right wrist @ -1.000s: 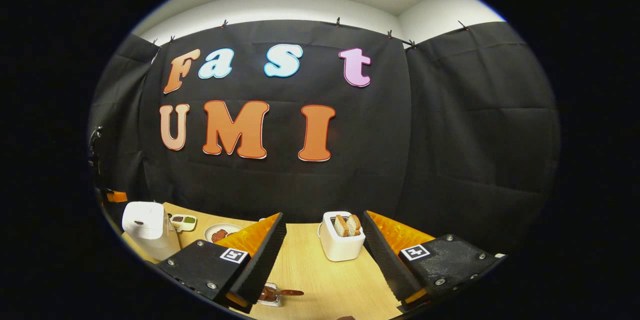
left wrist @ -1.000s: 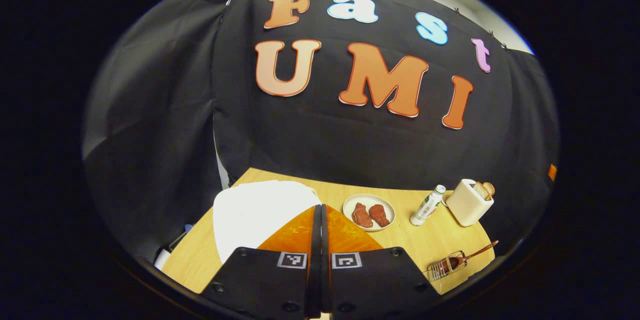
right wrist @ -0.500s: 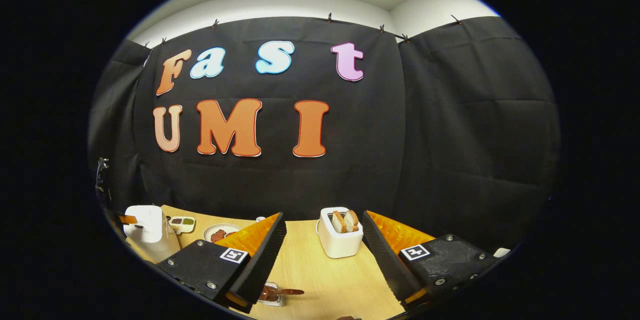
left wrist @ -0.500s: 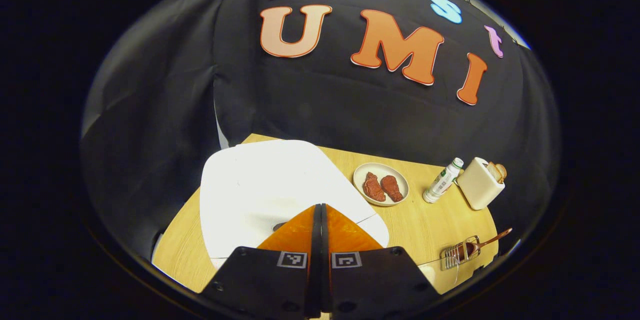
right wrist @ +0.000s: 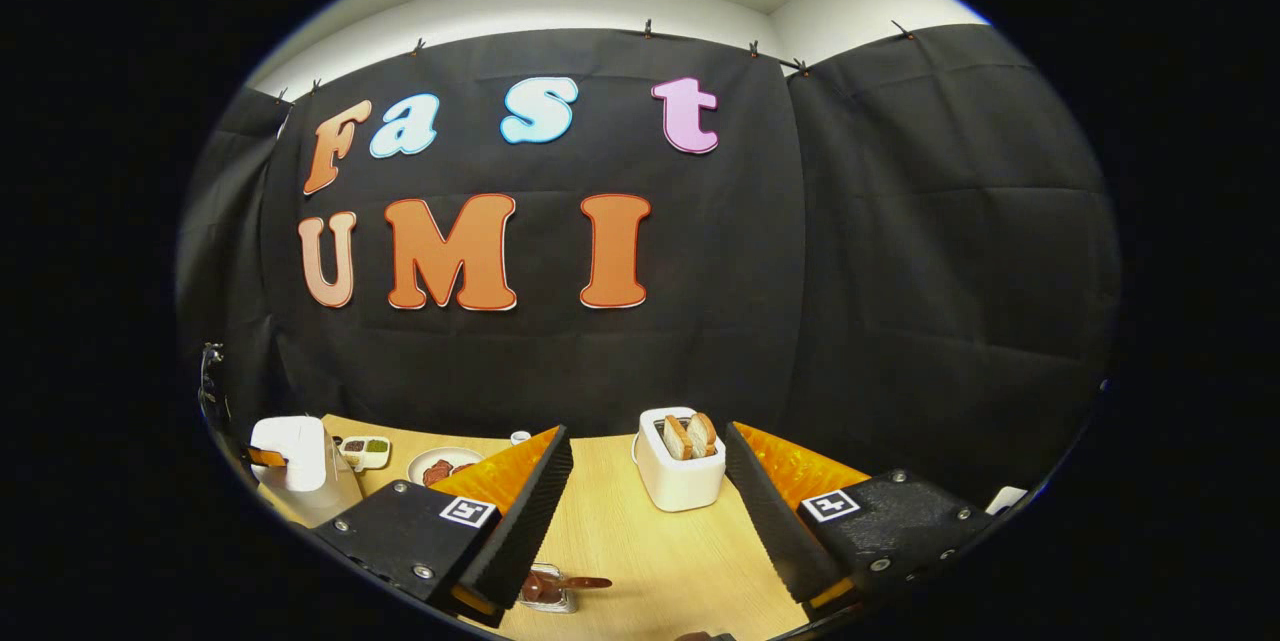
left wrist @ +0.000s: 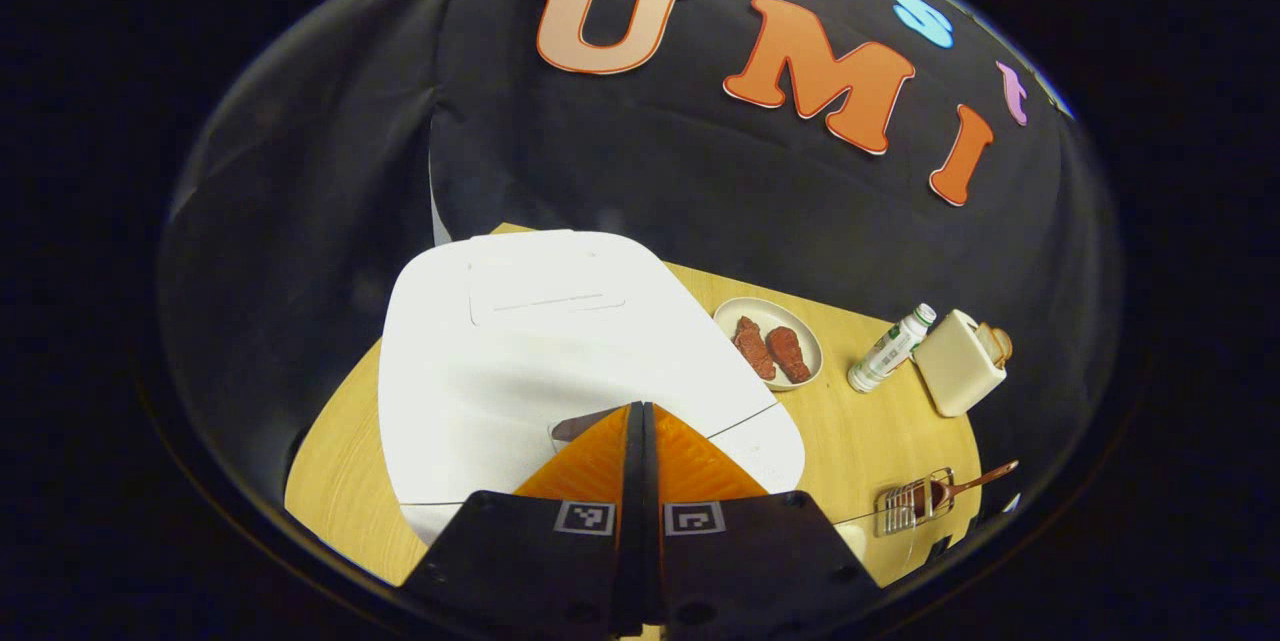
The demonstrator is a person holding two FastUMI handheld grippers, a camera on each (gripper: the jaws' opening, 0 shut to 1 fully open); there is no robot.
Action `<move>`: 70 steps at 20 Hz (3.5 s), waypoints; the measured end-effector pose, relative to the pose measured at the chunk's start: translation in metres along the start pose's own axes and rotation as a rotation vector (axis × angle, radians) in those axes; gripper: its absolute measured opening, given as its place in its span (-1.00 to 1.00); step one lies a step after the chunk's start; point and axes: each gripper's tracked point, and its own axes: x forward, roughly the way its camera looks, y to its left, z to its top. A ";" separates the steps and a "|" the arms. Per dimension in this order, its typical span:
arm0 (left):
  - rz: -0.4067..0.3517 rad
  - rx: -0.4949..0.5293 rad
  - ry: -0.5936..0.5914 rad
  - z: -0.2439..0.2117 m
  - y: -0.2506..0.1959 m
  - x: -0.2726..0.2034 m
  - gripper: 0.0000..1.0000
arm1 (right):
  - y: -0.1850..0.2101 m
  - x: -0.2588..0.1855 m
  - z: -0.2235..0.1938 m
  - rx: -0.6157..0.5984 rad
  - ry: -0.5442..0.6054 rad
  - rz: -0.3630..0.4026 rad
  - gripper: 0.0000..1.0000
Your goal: Close the left gripper, press the button to open the rice cooker; take a wooden spoon from the chopstick holder with the right hand, scoop a spoonful of rice and pour it into the rice cooker, then put the wooden spoon back into the chopstick holder.
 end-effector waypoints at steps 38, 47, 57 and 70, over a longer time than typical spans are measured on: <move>0.122 0.125 -0.561 0.156 0.017 -0.228 0.67 | 0.052 0.019 -0.191 0.177 0.111 0.001 0.91; 0.196 0.167 -0.613 0.159 0.044 -0.249 1.00 | 0.082 0.040 -0.251 0.357 0.229 0.048 0.90; 0.238 0.186 -0.592 0.152 0.067 -0.246 1.00 | 0.089 0.036 -0.275 0.613 0.294 0.018 -0.14; 0.207 0.191 -0.596 0.160 0.082 -0.238 1.00 | 0.112 0.034 -0.209 0.416 0.209 0.013 -0.92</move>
